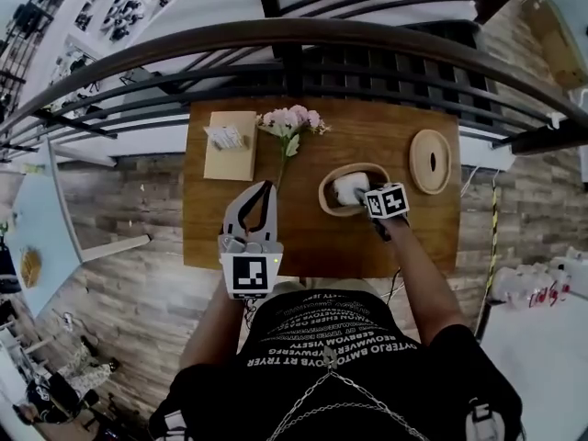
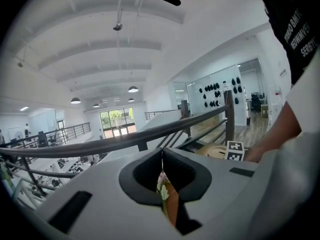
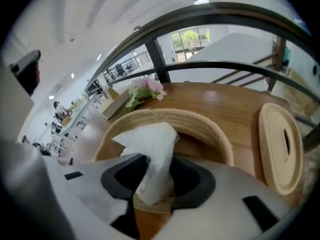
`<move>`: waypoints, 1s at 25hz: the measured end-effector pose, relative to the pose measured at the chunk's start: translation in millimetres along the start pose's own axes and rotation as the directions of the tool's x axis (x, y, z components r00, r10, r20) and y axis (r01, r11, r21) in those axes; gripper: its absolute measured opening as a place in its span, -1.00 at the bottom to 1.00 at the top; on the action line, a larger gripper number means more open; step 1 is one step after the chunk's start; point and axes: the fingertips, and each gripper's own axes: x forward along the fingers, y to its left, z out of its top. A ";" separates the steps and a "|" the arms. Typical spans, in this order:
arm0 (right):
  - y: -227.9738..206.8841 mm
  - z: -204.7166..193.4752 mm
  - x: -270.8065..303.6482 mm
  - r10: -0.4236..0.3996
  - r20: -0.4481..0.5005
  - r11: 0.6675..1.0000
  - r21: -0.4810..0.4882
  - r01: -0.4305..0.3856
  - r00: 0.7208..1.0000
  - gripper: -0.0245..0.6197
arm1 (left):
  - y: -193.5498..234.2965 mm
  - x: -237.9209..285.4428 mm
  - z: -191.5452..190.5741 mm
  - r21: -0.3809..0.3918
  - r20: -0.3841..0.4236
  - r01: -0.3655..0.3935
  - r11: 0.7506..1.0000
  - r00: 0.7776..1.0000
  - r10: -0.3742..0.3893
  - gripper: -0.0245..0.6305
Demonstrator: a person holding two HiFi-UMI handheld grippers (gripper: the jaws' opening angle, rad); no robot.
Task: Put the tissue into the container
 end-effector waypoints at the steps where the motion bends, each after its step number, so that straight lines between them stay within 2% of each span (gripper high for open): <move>1: -0.5 1.9 0.1 -0.036 0.003 0.999 -0.035 0.036 0.999 -0.35 | -0.4 -2.6 1.1 0.004 0.006 0.003 1.000 1.000 -0.003 -0.84; 3: -1.8 7.2 -6.0 -0.104 0.061 0.992 -0.071 0.108 0.993 -0.03 | -0.9 -12.1 3.5 0.006 0.015 0.010 1.000 1.000 -0.010 -0.84; 4: -3.4 10.0 -12.7 -0.136 0.103 0.987 -0.076 0.144 0.985 0.05 | -0.5 -18.2 5.3 0.003 0.018 0.014 1.000 1.000 -0.014 -0.84; 7: -4.6 18.9 -47.8 -0.211 0.230 0.969 -0.081 0.235 0.950 0.10 | 3.5 -38.1 10.4 0.005 0.036 0.019 1.000 0.999 -0.019 -0.84; 10: 12.6 26.9 -94.2 -0.209 0.343 0.964 -0.083 0.252 0.916 0.10 | 6.5 -58.9 13.4 0.002 0.059 0.020 1.000 0.998 -0.020 -0.84; 11: 22.2 30.6 -111.6 -0.203 0.386 0.963 -0.087 0.255 0.900 0.07 | 7.5 -65.9 15.3 0.004 0.069 0.022 1.000 0.997 -0.022 -0.84; 13: 42.5 39.8 -150.3 -0.214 0.485 0.951 -0.093 0.293 0.848 -0.15 | 9.4 -79.5 20.0 -0.001 0.089 0.029 1.000 0.996 -0.029 -0.84; 17: 80.2 45.5 -223.2 -0.264 0.635 0.926 -0.043 0.374 0.726 -0.84 | 7.3 -109.2 32.2 -0.023 0.145 0.071 0.997 0.987 -0.067 -0.84; 21: 123.7 40.5 -279.2 -0.237 0.713 0.928 -0.035 0.371 0.660 -0.88 | 4.7 -141.3 44.9 -0.016 0.198 0.096 0.995 0.976 -0.091 -0.84; 25: 172.8 35.7 -336.3 -0.193 0.780 0.899 -0.102 0.426 0.595 -0.88 | 1.5 -173.2 58.0 -0.001 0.237 0.108 0.994 0.966 -0.105 -0.84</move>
